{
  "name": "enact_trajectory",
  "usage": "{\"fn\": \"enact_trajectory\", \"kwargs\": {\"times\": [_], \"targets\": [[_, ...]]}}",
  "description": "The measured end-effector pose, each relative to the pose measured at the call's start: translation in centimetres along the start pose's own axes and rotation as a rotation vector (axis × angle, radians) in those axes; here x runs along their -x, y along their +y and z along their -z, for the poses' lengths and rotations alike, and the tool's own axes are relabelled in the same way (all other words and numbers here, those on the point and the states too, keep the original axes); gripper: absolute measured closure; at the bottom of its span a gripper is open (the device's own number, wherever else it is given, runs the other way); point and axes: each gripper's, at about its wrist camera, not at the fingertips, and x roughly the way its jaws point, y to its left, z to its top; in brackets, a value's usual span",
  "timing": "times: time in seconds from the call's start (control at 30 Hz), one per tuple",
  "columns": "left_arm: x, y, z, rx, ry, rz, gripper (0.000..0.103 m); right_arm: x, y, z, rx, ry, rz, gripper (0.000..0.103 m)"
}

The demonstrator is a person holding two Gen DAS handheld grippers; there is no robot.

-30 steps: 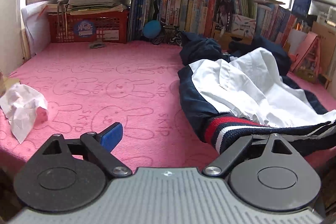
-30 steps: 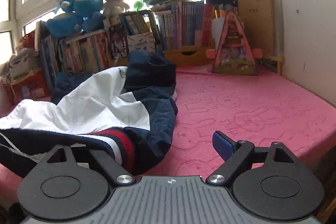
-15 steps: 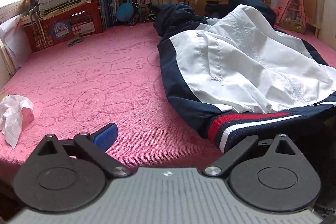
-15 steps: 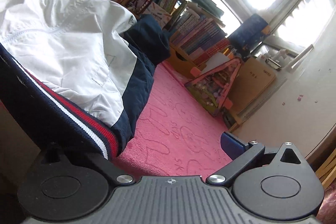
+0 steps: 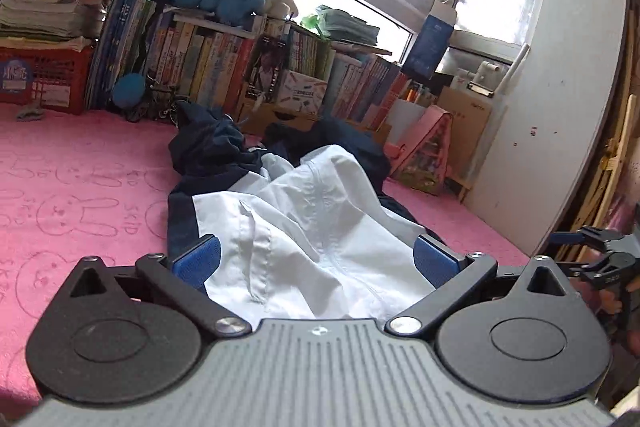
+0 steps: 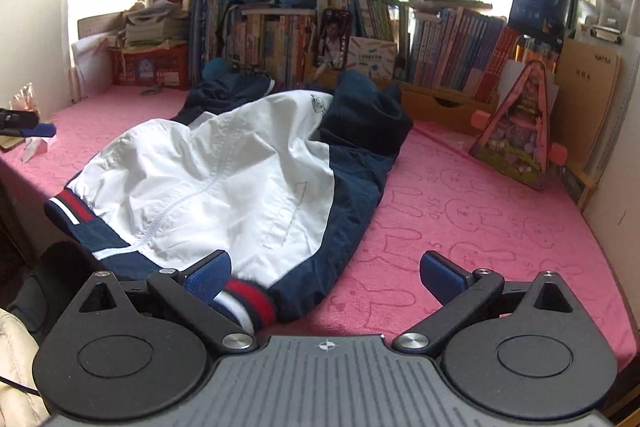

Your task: Fold clothes

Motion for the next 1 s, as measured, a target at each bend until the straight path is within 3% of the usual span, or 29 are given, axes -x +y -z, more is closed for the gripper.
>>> {"fn": "enact_trajectory", "kwargs": {"times": [0.13,0.23,0.37,0.5,0.67,0.8,0.93,1.0], "targets": [[-5.7,-0.2,0.5,-0.059,0.077,-0.171,0.0,1.3,-0.4,-0.4,-0.035,-0.1,0.025,0.0],[-8.8,0.0,1.6,-0.079,0.147,-0.262,0.0,-0.6,-0.6,-0.8,-0.127,-0.152,0.018,0.0],[-10.2,-0.2,2.9,-0.13,0.191,-0.328,0.0,-6.1,0.9,-3.0,-0.127,-0.156,0.031,0.017],[-10.5,0.2,4.3,-0.147,0.232,-0.372,0.0,-12.9,3.6,-6.9,-0.027,-0.169,-0.048,0.018],[-9.6,0.2,5.0,-0.181,0.207,-0.363,0.0,-21.2,6.2,-10.1,0.008,-0.092,-0.099,0.019],[-8.8,0.6,4.3,-0.146,0.219,-0.331,0.0,-26.0,6.3,-8.8,-0.03,0.026,-0.087,0.019],[-7.1,2.5,0.5,-0.035,0.113,-0.223,0.0,-27.8,5.7,-6.4,-0.05,0.094,-0.049,0.018],[-7.5,4.1,-2.5,0.021,0.066,-0.202,0.0,-28.2,5.4,-5.2,-0.057,0.114,-0.038,0.011]]}}
